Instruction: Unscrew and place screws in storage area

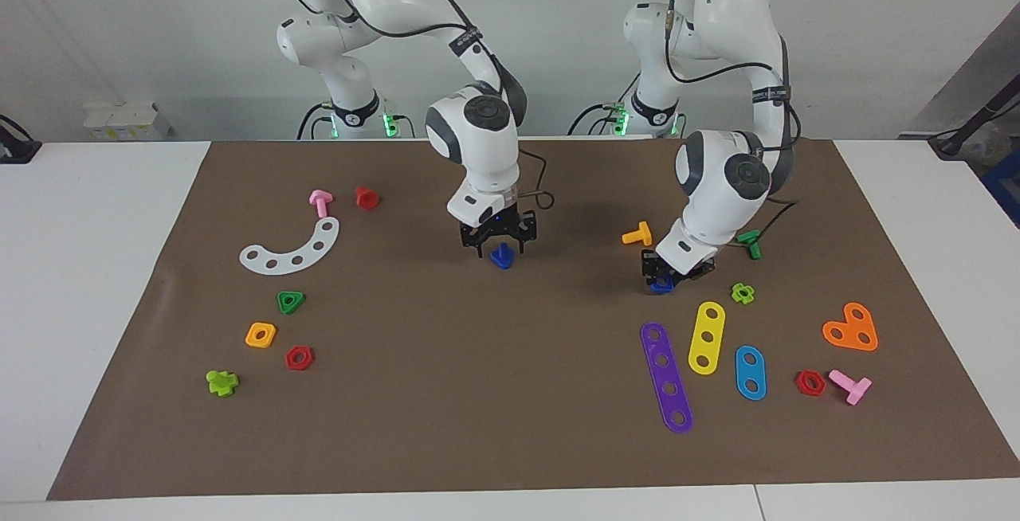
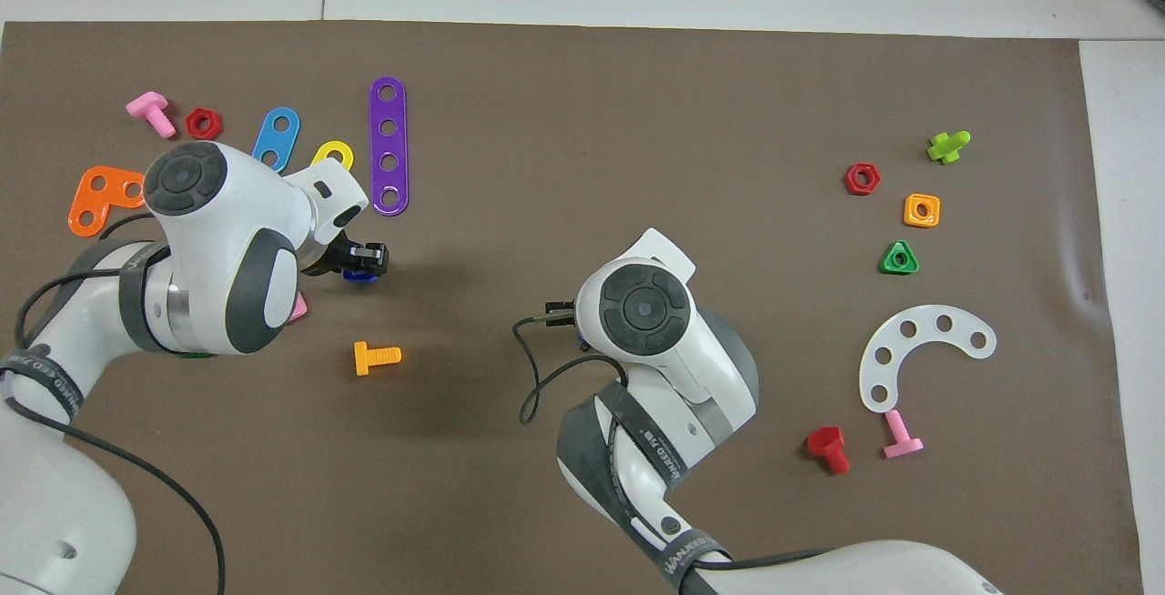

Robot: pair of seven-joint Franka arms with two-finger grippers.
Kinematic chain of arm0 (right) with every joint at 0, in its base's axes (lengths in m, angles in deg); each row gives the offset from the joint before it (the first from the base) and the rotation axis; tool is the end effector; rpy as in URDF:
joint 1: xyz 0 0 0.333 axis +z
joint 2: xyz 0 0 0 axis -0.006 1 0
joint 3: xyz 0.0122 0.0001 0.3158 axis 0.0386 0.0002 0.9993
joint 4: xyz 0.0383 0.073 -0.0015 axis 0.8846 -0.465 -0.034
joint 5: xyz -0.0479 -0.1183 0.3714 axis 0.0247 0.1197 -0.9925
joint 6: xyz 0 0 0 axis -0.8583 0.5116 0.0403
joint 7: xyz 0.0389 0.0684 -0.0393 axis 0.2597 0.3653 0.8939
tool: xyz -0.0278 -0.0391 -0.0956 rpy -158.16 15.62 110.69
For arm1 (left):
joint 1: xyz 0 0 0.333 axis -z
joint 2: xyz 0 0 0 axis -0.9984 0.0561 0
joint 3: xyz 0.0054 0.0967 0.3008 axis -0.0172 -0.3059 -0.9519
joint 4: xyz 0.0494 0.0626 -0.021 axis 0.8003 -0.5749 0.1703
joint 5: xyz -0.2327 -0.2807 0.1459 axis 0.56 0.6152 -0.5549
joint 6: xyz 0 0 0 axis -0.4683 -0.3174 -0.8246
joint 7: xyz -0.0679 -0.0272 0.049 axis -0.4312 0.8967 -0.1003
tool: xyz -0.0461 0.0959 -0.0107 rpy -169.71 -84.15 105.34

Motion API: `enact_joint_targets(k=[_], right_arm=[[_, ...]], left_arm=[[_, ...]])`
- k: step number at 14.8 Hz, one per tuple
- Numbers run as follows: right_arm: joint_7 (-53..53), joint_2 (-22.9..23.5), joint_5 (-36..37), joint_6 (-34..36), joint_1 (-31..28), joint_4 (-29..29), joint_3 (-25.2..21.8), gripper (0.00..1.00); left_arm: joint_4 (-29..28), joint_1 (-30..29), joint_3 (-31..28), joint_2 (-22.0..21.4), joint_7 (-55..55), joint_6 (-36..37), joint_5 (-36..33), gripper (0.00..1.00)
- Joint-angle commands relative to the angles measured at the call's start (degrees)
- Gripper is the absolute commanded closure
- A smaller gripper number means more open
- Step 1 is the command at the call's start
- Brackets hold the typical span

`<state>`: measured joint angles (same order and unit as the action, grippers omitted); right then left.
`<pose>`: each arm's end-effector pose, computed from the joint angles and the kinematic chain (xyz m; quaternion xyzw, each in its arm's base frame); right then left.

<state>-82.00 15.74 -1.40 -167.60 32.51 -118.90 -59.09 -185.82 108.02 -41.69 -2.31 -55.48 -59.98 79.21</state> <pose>0.5074 0.3624 0.3322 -0.9986 -0.0224 -0.0406 0.0241 0.5759 -0.1432 0.3193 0.9956 -0.0836 -0.0204 0.0378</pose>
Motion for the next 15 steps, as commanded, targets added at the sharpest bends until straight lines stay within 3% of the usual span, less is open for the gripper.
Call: enact_joint_targets(k=[1, 3, 5, 7, 8, 9, 10, 13, 15], right_arm=[[-1.5, -0.8, 0.6, -2.0, 1.1, -2.6, -0.3, 0.19], [-1.5, -1.0, 0.6, -2.1, 1.2, -3.2, -0.3, 0.25], [-1.5, -1.3, 0.8, -2.1, 1.2, -3.7, -0.3, 0.29], [-1.5, -1.3, 0.8, -2.1, 1.3, -3.7, -0.3, 0.44], [-1.5, -1.3, 0.9, -2.1, 1.3, -3.7, -0.3, 0.59], [-1.5, -1.3, 0.9, -2.1, 1.2, -3.7, -0.3, 0.86], [-1.5, -1.3, 1.3, -2.1, 1.2, -3.7, -0.3, 1.00], [-0.5, -2.6, 1.8, -1.7, 0.5, -3.8, -0.3, 1.00], [3.0, -4.8, 1.8, -2.1, -1.8, -6.3, -0.4, 1.00]], left_arm=[[0.1, -0.3, 0.2, -2.1, 0.5, 1.0, -2.4, 0.00], [3.6, -0.7, 0.1, -2.6, 0.6, 6.1, -2.4, 0.00], [10.5, -1.9, -1.0, -3.0, 0.6, 16.6, -2.4, 0.00], [16.3, -3.9, -1.3, -4.4, 2.7, 25.1, -2.6, 0.00], [17.7, -6.1, -1.4, -5.6, 5.1, 28.4, -2.6, 0.00], [18.3, -7.7, -1.4, -7.2, 7.1, 31.5, -2.6, 0.00], [18.2, -9.0, -1.4, -9.3, 8.5, 33.8, -2.6, 0.00], [15.9, -15.0, -1.5, -15.6, 12.2, 39.9, -2.7, 0.00], [13.4, -16.6, -1.6, -19.4, 12.3, 40.5, -6.4, 0.00]])
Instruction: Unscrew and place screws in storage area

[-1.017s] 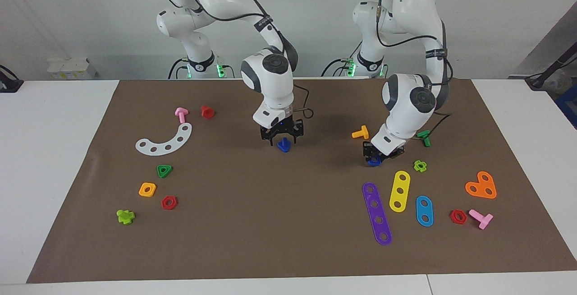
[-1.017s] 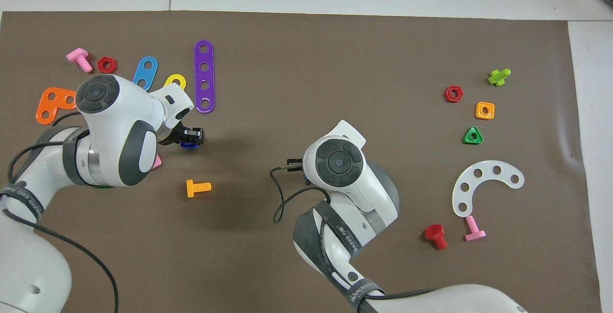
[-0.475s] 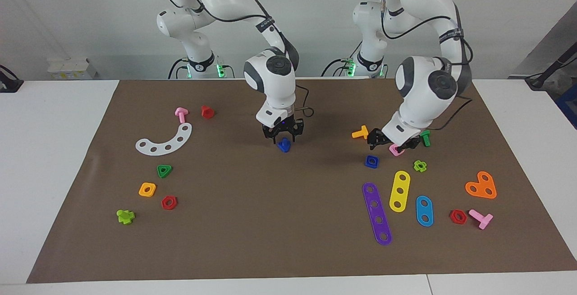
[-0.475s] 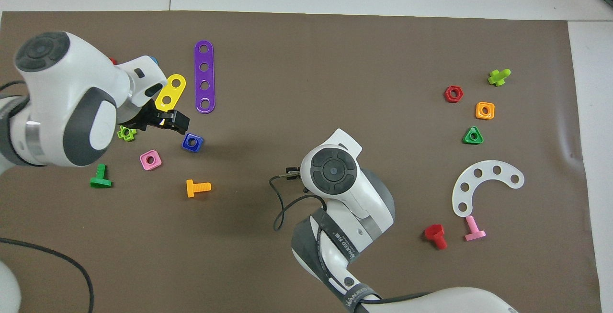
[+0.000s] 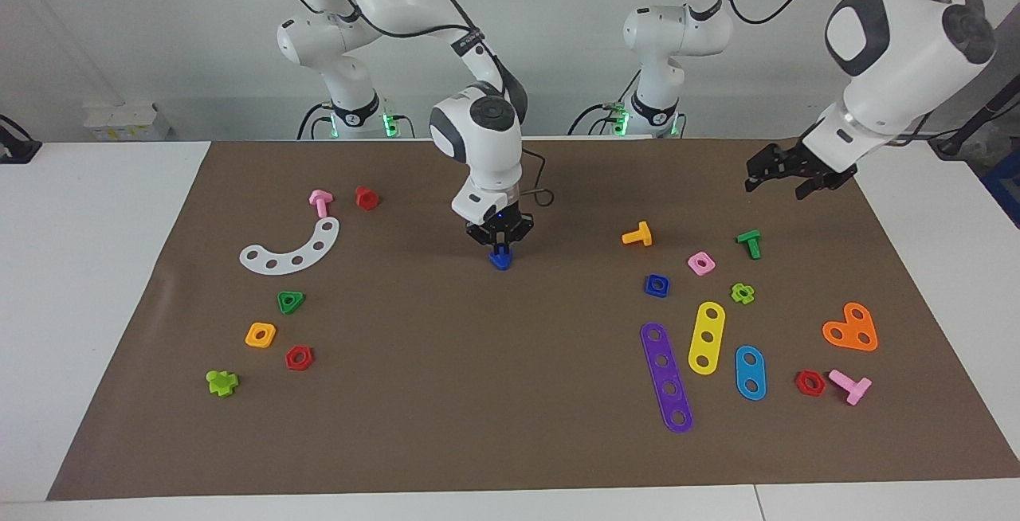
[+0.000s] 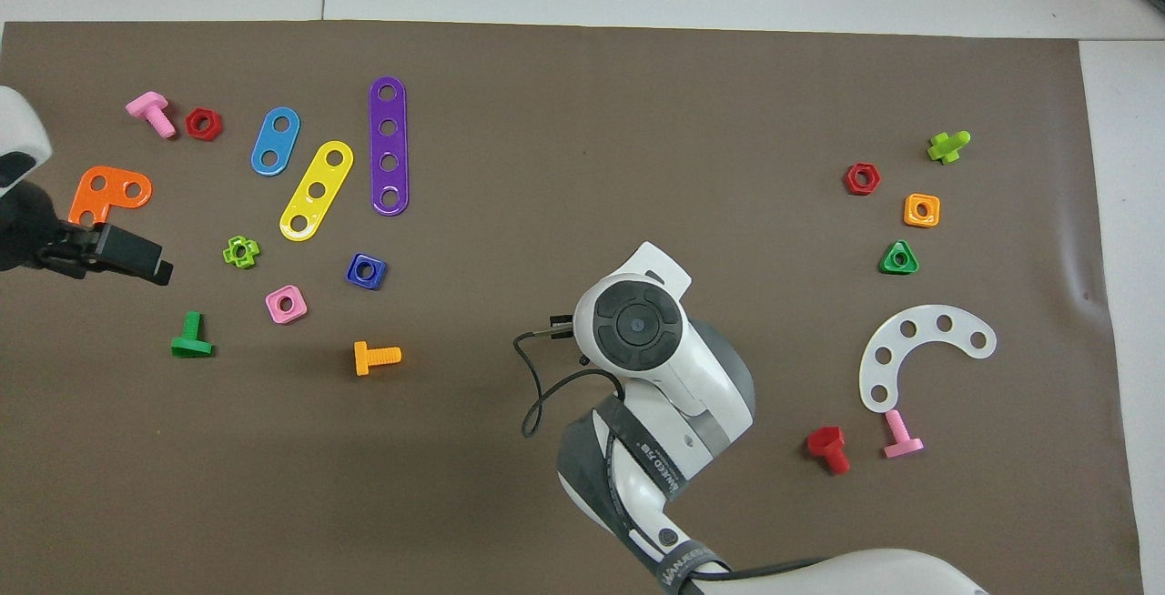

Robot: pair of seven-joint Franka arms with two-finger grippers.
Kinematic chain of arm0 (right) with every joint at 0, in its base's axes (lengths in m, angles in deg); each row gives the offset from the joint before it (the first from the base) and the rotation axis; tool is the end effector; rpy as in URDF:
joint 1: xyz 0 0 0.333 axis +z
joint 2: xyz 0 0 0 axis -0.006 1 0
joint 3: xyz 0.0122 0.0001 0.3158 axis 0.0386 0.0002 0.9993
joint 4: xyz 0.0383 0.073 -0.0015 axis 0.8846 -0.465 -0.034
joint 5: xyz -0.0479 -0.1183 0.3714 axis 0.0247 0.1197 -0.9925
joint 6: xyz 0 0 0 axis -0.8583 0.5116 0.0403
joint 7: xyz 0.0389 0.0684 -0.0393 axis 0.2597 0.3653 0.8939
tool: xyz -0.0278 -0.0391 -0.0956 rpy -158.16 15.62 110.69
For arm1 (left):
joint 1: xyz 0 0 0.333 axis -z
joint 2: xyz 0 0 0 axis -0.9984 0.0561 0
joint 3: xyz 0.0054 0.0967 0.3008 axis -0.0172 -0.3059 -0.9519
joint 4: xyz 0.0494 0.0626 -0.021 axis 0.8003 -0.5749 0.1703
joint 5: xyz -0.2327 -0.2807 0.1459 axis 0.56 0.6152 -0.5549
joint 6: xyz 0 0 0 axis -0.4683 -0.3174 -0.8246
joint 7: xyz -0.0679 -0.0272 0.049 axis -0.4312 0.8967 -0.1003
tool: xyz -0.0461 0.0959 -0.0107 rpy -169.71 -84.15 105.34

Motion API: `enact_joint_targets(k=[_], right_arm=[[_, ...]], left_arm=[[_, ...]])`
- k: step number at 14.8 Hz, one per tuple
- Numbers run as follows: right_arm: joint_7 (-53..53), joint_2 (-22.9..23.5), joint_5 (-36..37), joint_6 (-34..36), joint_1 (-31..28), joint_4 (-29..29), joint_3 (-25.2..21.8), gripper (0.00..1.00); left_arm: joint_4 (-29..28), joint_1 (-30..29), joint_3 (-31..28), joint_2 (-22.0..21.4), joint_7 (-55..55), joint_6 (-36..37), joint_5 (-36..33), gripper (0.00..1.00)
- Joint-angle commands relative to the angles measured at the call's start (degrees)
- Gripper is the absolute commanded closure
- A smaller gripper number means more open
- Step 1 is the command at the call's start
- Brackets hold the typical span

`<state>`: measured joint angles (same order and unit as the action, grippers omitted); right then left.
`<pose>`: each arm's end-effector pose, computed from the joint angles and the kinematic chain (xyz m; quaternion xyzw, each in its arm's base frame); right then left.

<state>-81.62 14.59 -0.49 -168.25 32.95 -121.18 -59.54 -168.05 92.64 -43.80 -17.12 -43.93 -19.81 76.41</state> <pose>0.4992 0.3568 0.3279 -0.9985 -0.0315 -0.0413 0.0156 0.5464 0.0283 0.5562 0.9924 -0.0744 -0.0760 0.0619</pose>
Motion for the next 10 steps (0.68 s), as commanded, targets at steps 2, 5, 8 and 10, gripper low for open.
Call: enact_joint_targets(k=[2, 5, 8, 10], right_arm=[[5.0, -4.9, 0.9, -1.5, -3.9, -5.9, 0.1, 1.00], [12.3, -6.4, 0.9, -1.9, -7.8, -8.8, 0.1, 1.00], [18.9, -8.1, 0.9, -3.5, -13.4, -10.9, 0.1, 1.00], [22.5, -8.4, 0.9, -5.1, -17.4, -11.9, 0.1, 1.00]], left_arm=[[-6.8, -0.7, 0.6, -7.0, -0.9, 0.1, -9.7, 0.00], [-7.1, 0.0, 1.1, -7.7, -5.5, -2.9, -11.6, 0.00], [-7.3, 2.4, 1.4, -7.6, -9.4, -7.9, -11.6, 0.00], [-7.8, 2.5, 1.5, -7.5, -9.0, -11.4, -10.8, 0.00]])
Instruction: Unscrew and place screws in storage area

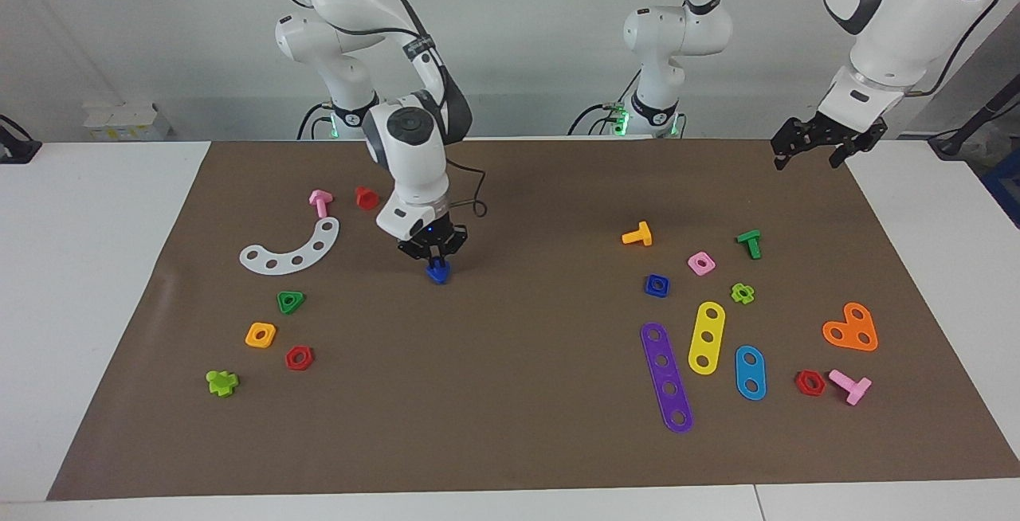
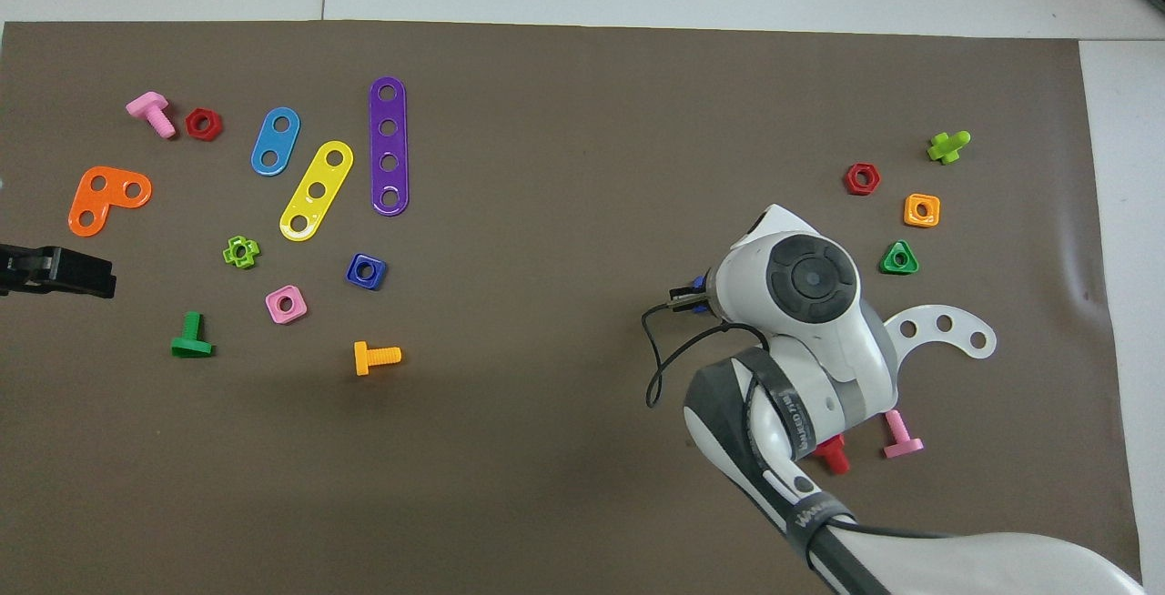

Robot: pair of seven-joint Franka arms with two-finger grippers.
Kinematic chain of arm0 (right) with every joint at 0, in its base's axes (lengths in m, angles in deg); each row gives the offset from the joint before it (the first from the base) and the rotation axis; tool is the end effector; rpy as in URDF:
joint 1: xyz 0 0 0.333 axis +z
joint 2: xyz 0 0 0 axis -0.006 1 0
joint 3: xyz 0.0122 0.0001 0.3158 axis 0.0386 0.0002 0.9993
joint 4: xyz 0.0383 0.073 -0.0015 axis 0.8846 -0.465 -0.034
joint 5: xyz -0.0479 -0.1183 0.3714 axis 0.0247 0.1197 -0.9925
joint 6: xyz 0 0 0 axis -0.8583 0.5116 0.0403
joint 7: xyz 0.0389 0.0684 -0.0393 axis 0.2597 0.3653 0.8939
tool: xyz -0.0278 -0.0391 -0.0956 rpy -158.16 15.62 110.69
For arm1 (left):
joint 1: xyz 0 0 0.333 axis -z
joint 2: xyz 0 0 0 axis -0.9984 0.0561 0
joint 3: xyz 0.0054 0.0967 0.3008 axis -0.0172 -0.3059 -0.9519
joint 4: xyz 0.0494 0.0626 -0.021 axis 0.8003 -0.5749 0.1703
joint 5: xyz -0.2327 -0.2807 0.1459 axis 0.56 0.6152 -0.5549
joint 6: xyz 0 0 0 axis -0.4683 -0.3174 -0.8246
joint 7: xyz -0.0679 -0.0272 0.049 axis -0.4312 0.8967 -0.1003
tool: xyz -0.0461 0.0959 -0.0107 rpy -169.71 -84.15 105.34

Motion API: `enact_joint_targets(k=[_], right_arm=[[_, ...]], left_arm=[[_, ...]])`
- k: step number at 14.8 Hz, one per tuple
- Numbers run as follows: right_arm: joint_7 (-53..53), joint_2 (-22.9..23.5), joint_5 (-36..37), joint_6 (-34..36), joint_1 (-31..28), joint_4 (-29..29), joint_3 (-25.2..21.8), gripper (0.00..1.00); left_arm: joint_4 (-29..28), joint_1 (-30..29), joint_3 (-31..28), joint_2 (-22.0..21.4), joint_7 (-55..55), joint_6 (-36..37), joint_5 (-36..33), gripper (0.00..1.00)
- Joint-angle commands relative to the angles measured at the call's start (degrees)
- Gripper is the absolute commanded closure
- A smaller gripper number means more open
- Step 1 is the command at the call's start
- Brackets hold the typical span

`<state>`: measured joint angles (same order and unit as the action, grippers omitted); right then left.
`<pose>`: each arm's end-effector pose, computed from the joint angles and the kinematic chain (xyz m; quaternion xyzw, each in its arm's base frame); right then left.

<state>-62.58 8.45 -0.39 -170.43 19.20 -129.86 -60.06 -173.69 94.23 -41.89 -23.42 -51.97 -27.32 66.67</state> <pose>0.5342 0.2090 0.3286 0.9963 0.0751 0.0419 0.0007 0.5281 0.0159 0.5782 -0.9986 0.0425 0.0152 0.0262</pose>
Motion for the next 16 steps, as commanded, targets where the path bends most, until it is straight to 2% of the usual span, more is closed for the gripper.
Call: enact_joint_targets(k=[1, 3, 6, 10, 11, 12, 13, 16], right_arm=[[5.2, -2.2, 0.9, -5.2, -5.2, -4.5, 0.6, 1.00], [8.4, -2.3, 0.8, -7.8, -8.5, -5.9, 0.7, 1.00], [13.1, -2.3, 0.8, -7.2, -12.7, -5.9, 0.6, 1.00], [14.1, -2.3, 0.8, -6.3, -15.8, -5.9, 0.6, 1.00], [14.1, -2.8, 0.8, -6.1, -16.0, -5.7, 0.6, 0.69], [14.1, -3.5, 0.8, -5.9, -16.9, -5.7, 0.7, 0.24], [14.0, -4.2, 0.8, -5.0, -17.5, -5.5, 0.7, 0.05], [12.8, -6.9, 0.0, 3.4, -17.9, -2.2, 0.2, 0.03]], left_arm=[[-2.1, 0.9, -0.3, -1.1, -0.8, -4.7, -0.6, 0.00], [-2.1, 0.9, -0.3, -1.0, 0.0, -4.9, 0.5, 0.00], [-1.8, 0.9, -0.3, -0.7, 0.6, -5.0, 1.8, 0.00], [-1.4, 0.9, -0.4, -0.6, 0.6, -4.9, 3.4, 0.00], [-1.3, 0.9, -0.4, -0.6, 0.6, -4.9, 3.4, 0.00], [-1.2, 0.8, -0.3, -0.7, 0.8, -4.9, 3.4, 0.00], [-0.6, 0.8, -0.3, -0.7, 0.8, -4.6, 3.5, 0.00], [0.0, 0.8, -0.4, -0.7, 0.7, -4.2, 3.6, 0.00]])
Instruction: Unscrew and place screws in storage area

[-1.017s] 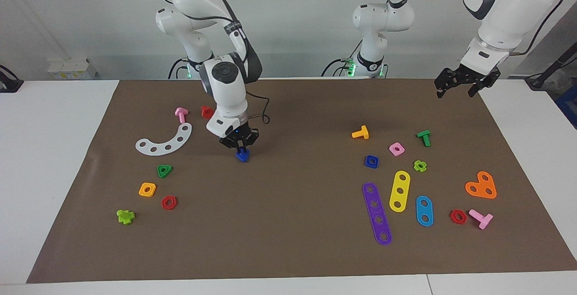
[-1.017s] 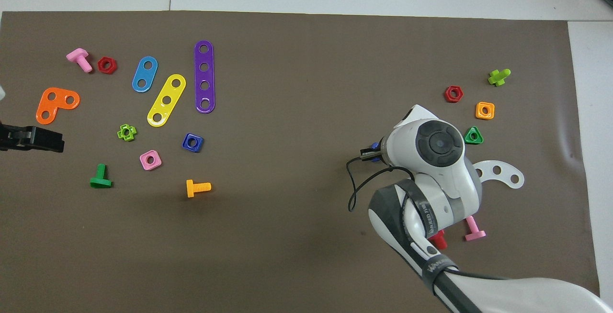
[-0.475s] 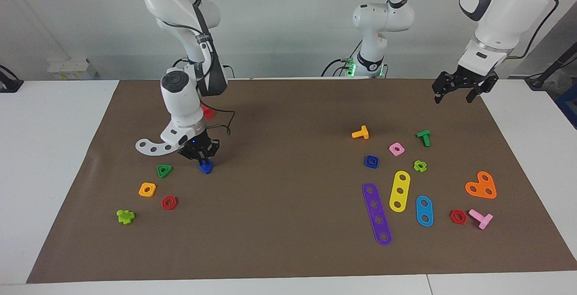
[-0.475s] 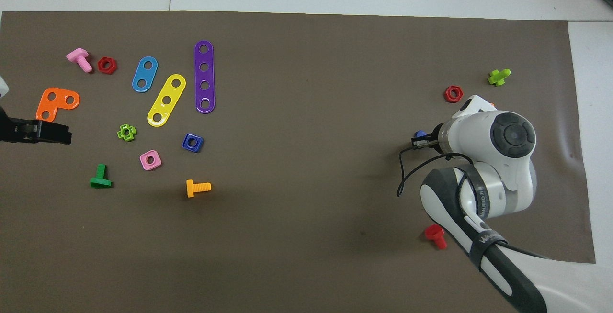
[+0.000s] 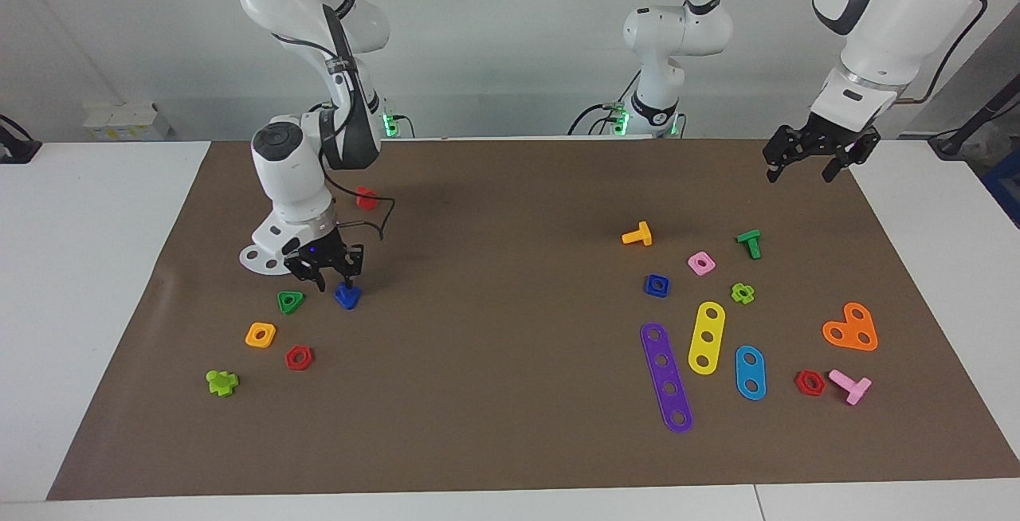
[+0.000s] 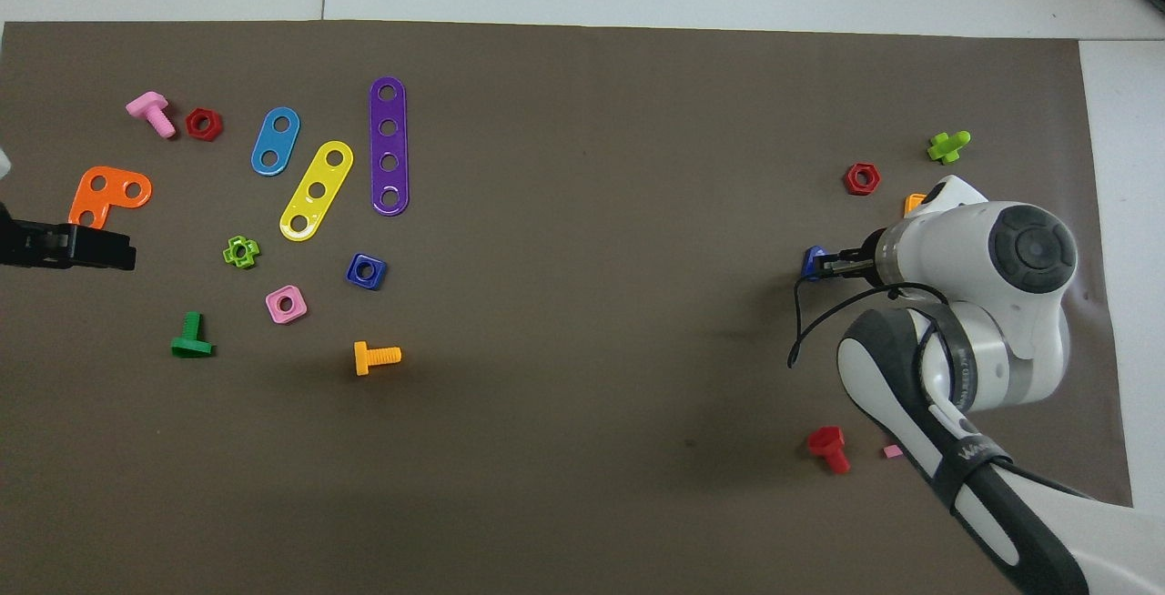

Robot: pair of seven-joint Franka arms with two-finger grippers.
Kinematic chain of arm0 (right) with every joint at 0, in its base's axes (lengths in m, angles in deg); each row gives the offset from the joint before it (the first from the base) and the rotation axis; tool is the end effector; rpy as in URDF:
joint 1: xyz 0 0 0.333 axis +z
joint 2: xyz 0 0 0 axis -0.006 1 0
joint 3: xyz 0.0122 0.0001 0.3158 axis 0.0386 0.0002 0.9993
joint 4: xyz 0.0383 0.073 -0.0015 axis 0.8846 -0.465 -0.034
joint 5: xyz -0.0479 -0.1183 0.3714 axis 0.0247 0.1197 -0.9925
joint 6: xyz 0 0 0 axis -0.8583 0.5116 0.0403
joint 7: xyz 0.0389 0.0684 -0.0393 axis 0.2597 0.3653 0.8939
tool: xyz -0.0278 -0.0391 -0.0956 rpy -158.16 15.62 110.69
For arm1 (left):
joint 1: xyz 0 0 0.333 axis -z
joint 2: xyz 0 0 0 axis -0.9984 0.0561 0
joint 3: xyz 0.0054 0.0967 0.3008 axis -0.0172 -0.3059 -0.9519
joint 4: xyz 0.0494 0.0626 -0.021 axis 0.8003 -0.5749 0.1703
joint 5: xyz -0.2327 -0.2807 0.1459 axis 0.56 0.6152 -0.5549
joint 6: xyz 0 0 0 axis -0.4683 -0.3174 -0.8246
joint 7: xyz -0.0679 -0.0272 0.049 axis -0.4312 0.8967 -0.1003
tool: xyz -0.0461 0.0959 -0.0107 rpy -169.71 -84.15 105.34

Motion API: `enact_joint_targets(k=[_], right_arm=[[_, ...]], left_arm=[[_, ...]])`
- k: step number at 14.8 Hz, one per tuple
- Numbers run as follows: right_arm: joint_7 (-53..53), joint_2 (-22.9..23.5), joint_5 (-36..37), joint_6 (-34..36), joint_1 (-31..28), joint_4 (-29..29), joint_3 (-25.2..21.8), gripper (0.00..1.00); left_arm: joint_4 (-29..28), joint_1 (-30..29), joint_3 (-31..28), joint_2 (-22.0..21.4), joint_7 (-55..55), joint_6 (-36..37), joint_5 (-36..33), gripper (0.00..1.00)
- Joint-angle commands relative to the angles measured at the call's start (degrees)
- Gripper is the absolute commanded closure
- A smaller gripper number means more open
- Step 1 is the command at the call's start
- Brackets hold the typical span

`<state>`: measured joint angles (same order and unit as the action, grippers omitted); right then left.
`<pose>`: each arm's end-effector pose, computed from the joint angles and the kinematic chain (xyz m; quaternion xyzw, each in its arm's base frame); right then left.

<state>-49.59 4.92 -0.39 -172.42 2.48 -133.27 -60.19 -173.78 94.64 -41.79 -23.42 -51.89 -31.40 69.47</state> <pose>0.5574 0.0444 0.3410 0.9973 0.0419 0.0586 0.0113 0.5356 0.0064 0.5836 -0.9988 0.0449 -0.0208 0.0036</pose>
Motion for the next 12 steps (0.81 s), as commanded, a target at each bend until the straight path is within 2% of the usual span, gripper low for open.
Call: enact_joint_targets(k=[1, 4, 6, 10, 12], right_arm=[[-0.2, -4.6, -0.1, 7.8, -1.9, 2.4, 0.4, 0.03], [-0.2, -8.1, -0.2, 14.4, -4.0, 5.9, 0.3, 0.03], [-0.8, -9.2, -0.3, 20.3, -4.1, 9.9, 0.3, 0.02], [-5.6, -9.4, -0.2, 31.4, -3.3, 20.4, 1.1, 0.01], [-5.7, -9.4, -0.2, 35.3, -3.3, 24.1, 3.6, 0.01]], left_arm=[[0.2, 0.4, -0.5, -0.7, 0.4, -0.2, 0.8, 0.00], [2.3, 0.4, -0.5, -0.1, 0.3, 0.5, 0.8, 0.00], [5.8, 0.3, -0.5, 1.4, 0.4, 2.5, 0.8, 0.00], [12.8, -0.5, -1.3, 4.6, 0.6, 6.7, 2.2, 0.00], [14.5, -0.6, -1.4, 5.6, 0.6, 7.0, 2.0, 0.00]])
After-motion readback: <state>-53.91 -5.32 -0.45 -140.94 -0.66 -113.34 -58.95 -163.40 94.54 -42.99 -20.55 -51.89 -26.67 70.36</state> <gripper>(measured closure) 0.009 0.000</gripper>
